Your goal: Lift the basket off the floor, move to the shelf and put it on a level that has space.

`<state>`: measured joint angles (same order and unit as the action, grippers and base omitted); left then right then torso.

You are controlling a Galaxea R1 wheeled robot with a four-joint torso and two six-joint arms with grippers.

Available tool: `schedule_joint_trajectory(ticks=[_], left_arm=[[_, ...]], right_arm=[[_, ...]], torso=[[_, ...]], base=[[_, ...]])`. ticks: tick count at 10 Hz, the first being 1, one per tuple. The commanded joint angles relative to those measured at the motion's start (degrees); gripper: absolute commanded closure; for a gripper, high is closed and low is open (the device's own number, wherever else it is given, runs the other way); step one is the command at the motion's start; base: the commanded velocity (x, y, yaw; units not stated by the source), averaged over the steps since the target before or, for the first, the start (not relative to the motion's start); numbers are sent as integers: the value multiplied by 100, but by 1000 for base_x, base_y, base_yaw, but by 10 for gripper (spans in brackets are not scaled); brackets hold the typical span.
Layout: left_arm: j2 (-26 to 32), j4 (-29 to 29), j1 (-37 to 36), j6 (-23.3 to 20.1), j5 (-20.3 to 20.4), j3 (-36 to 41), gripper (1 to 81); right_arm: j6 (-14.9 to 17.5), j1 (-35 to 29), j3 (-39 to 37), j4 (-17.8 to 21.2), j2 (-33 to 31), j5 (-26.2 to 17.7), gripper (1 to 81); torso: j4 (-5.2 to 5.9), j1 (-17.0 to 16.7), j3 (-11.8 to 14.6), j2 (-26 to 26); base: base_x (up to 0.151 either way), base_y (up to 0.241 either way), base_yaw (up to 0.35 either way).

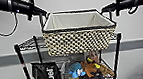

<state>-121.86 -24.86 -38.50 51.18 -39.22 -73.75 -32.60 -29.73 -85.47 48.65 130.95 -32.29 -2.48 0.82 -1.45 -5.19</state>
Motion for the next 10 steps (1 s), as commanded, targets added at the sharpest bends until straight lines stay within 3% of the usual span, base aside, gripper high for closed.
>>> schedule_joint_trajectory(ticks=[1,4,10], left_arm=[[-471,201,-637,-353,72,-832,811],[-778,218,-434,-546,90,-1473,811],[-1534,227,-118,-1126,63,-2818,811]], right_arm=[[113,-835,-1073,-329,749,-75,811],[182,-809,-1944,-383,1286,-347,811],[841,-722,-3472,-515,1954,-541,811]], torso=[[0,0,0,0],[0,2,0,0],[0,9,-5,5]], base=[[0,0,0],[0,0,0],[0,0,0]])
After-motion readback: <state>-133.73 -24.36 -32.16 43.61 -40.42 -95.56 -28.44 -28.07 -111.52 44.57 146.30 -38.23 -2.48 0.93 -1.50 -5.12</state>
